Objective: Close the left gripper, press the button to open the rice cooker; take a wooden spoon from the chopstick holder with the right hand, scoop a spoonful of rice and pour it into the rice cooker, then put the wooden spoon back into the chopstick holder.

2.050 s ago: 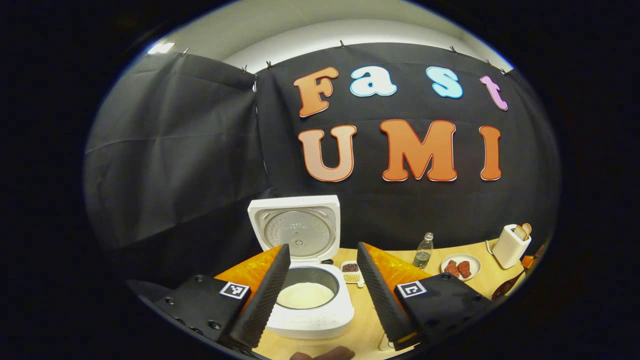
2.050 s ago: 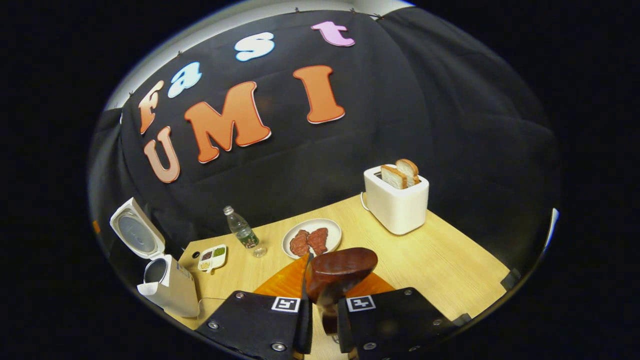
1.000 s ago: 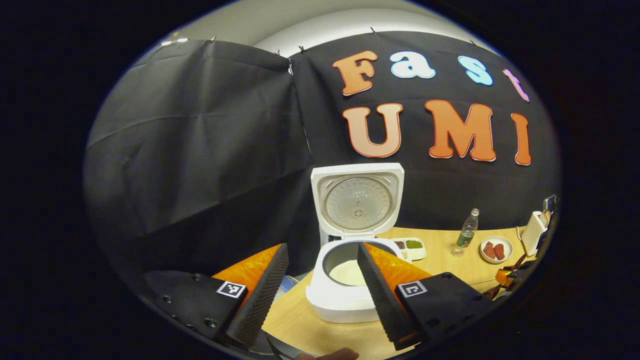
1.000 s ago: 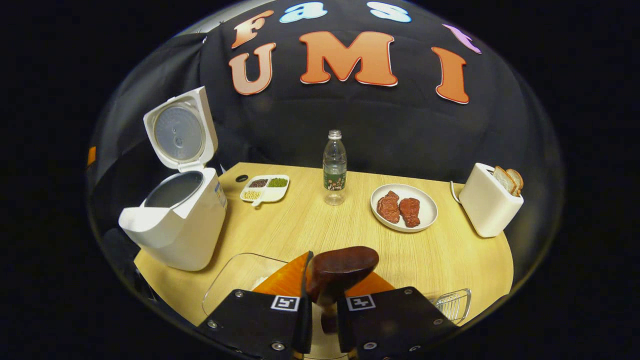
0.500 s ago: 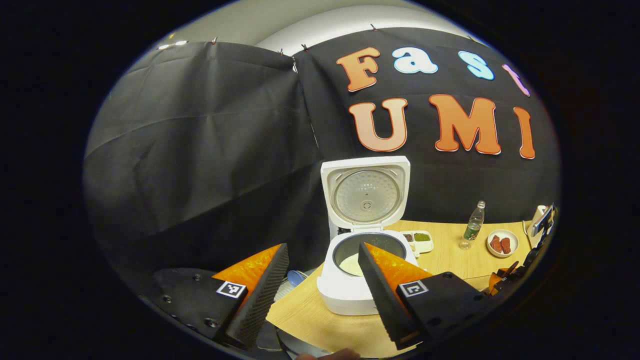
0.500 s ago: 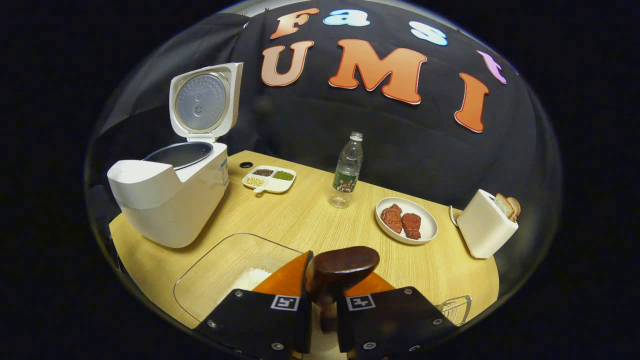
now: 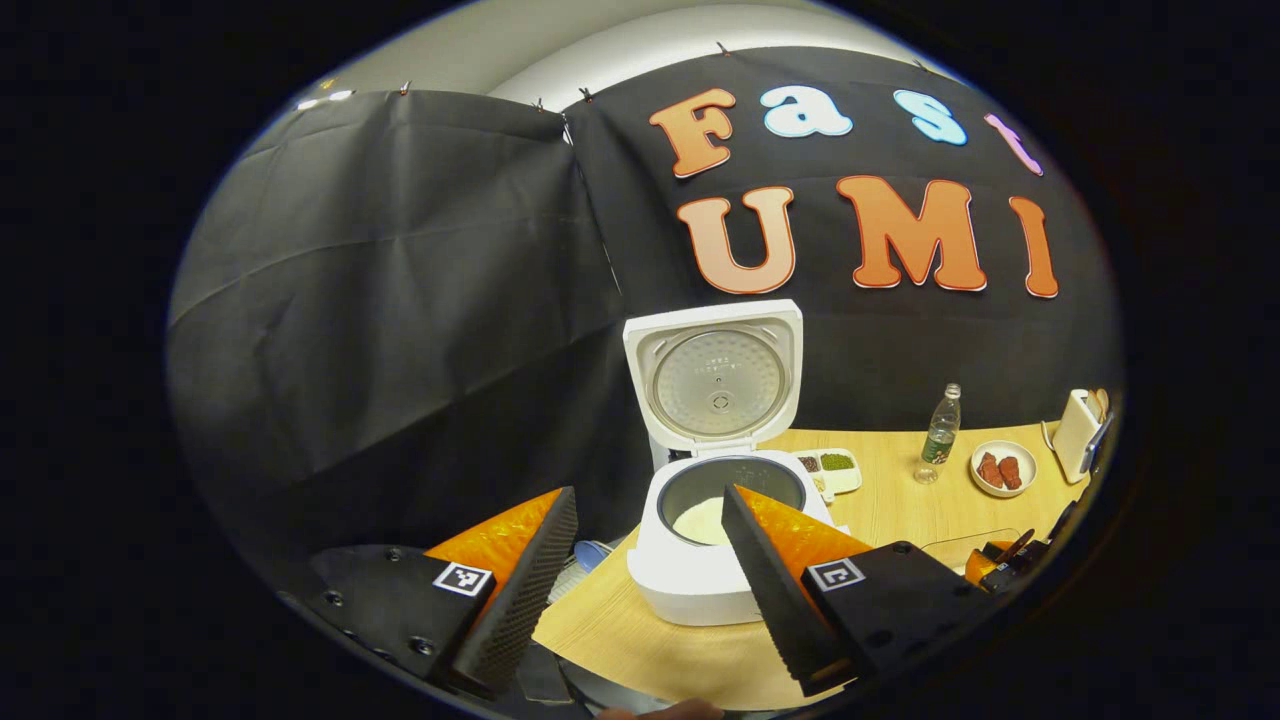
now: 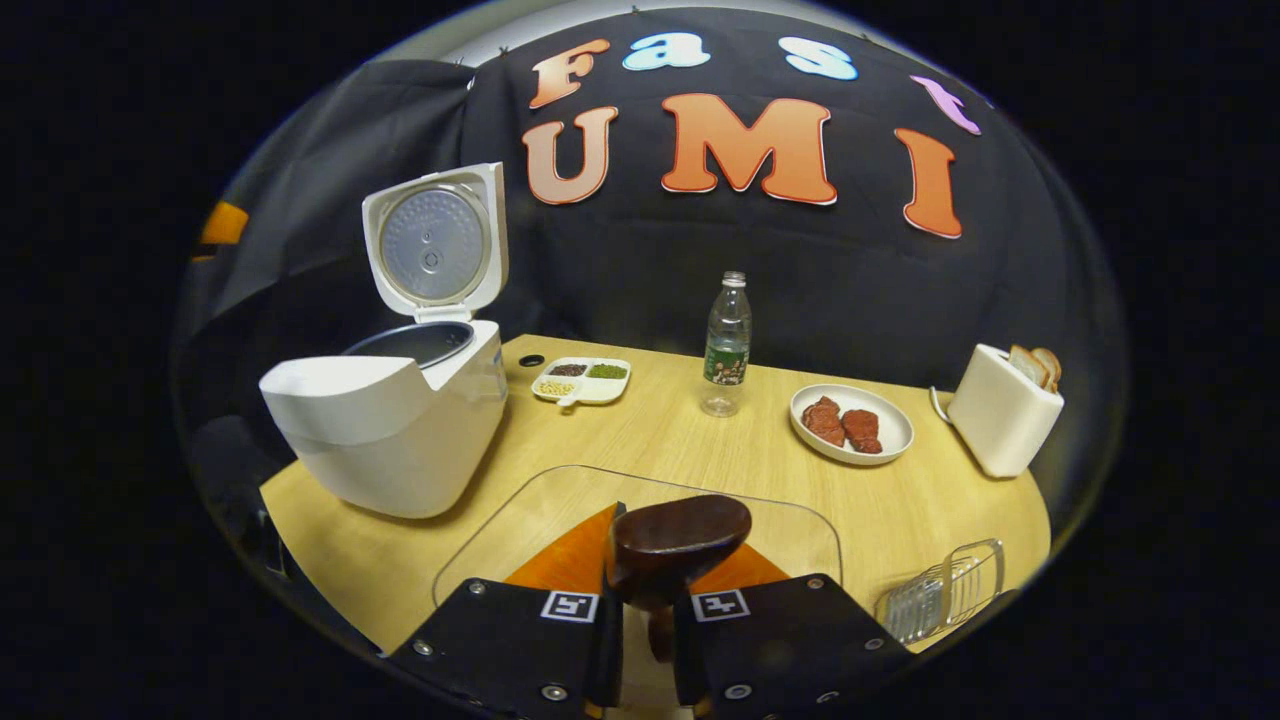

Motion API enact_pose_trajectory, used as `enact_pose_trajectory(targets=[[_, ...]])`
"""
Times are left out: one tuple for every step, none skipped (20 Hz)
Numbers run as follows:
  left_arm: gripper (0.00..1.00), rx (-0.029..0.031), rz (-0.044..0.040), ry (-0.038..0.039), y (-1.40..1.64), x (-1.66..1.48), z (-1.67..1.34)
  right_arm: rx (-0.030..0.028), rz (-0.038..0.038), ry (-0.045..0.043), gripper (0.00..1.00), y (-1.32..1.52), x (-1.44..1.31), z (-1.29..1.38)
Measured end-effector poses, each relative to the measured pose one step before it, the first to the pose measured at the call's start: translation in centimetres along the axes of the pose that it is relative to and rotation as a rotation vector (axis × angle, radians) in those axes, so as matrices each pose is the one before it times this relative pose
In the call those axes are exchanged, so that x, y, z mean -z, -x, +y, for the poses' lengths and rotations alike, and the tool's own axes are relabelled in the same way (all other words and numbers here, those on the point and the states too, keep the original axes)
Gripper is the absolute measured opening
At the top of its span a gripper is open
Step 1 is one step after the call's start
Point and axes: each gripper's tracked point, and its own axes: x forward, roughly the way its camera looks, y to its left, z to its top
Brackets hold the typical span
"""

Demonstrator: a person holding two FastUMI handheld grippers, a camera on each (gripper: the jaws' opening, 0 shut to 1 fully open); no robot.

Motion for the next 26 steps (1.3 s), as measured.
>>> enact_pose_trajectory(targets=[[0.93, 0.0016, 0.00298, -0.00183, -0.029, 0.115, 0.075, -0.02531, 0.01286, -0.03749, 0.2, 0.043, 0.339, 0.8], [0.92, 0.00032, 0.00038, -0.0025, -0.036, 0.118, 0.281, -0.01947, -0.01215, -0.03548, 0.2, 0.064, -0.299, 0.778], [0.92, -0.00329, 0.00014, -0.00238, 0.051, 0.028, 0.316, -0.02006, 0.01836, -0.022, 0.2, -0.17, 0.333, 0.523], [0.92, -0.00432, 0.00005, -0.0006, -0.091, 0.109, 0.417, -0.01458, 0.00273, -0.01989, 0.2, -0.232, -0.064, 0.49], [0.92, -0.00472, 0.00171, 0.00202, -0.102, 0.045, 0.32, -0.00823, 0.01315, -0.02002, 0.2, -0.086, 0.156, 0.31], [0.92, -0.00189, 0.00533, 0.00414, -0.102, 0.269, 0.354, -0.00483, 0.00687, -0.02278, 0.2, -0.153, -0.092, 0.138], [0.93, -0.00004, 0.00576, 0.00451, -0.172, 0.123, 0.193, -0.0051, 0.01127, -0.02476, 0.2, -0.079, 0.035, 0.087], [0.93, 0.00028, 0.00427, 0.00323, -0.032, 0.114, 0.202, -0.00688, 0.0154, -0.02927, 0.2, -0.209, 0.108, 0.018], [0.93, -0.00055, 0.00394, 0.00043, -0.093, 0.101, 0.189, -0.00654, 0.01274, -0.03476, 0.2, -0.25, -0.006, -0.129], [0.93, -0.00147, 0.00169, -0.00033, -0.141, 0.13, 0.133, -0.00565, 0.01515, -0.03925, 0.2, -0.25, -0.029, -0.281], [0.92, -0.0009, 0.00108, -0.00066, -0.161, 0.038, 0.101, -0.00445, 0.01385, -0.04384, 0.2, -0.208, -0.033, -0.248], [0.92, 0.00025, 0.00039, -0.00019, -0.106, 0.142, 0.173, -0.00295, 0.01351, -0.04482, 0.2, -0.259, -0.053, -0.384], [0.95, 0.00197, 0.00062, 0.00072, -0.094, -0.014, -0.039, -0.00287, 0.01607, -0.04241, 0.2, -0.283, -0.061, -0.447], [0.99, 0.0035, 0.00078, 0.00107, -0.165, 0.021, -0.029, -0.00056, 0.01071, -0.0411, 0.2, -0.02, 0.058, -0.36], [0.99, 0.00405, 0.00089, 0.00069, -0.124, -0.019, -0.078, 0.00044, 0.01216, -0.04453, 0.19, -0.115, -0.009, -0.385], [0.99, 0.00386, -0.0007, 0.00083, -0.214, 0.044, -0.228, -0.00139, 0.01174, -0.04601, 0.2, -0.08, 0.131, -0.323], [0.99, 0.00224, -0.00042, 0.00022, -0.119, -0.077, -0.095, -0.00055, 0.01007, -0.04674, 0.2, -0.136, 0.006, -0.393], [0.99, 0.00328, -0.00073, 0.00033, -0.125, -0.012, -0.122, 0.00345, 0.00954, -0.04048, 0.2, -0.04, 0.098, -0.521], [0.99, 0.00342, -0.00101, 0.00127, -0.048, -0.052, -0.143, -0.00099, 0.0043, -0.03751, 0.2, -0.061, -0.036, -0.386], [0.99, 0.00442, 0.00148, -0.00012, -0.15, 0.0, -0.23, -0.00748, -0.00269, -0.03159, 0.2, 0.177, -0.279, -0.175], [0.99, 0.0026, 0.0013, 0.00014, -0.178, 0.083, -0.176, -0.00965, -0.00271, -0.02956, 0.2, 0.163, -0.276, -0.209], [0.99, 0.00345, 0.00217, 0.00137, -0.183, -0.01, -0.29, -0.00927, -0.00357, -0.03203, 0.2, 0.227, -0.225, -0.111], [0.99, 0.00406, 0.00226, 0.00214, -0.052, 0.055, -0.299, -0.008, -0.00327, -0.02985, 0.2, 0.155, -0.364, -0.139], [0.99, 0.00298, 0.00106, 0.00183, -0.035, -0.008, -0.285, -0.00708, -0.00786, -0.03055, 0.2, 0.287, -0.262, -0.091], [0.99, 0.0032, 0.00023, 0.00139, -0.061, -0.015, -0.246, -0.00368, -0.00372, -0.02841, 0.2, 0.278, -0.431, -0.261], [0.99, 0.00208, -0.00173, 0.001, -0.047, -0.2, -0.305, 0.00321, -0.00463, -0.01866, 0.2, 0.134, -0.496, -0.275]])
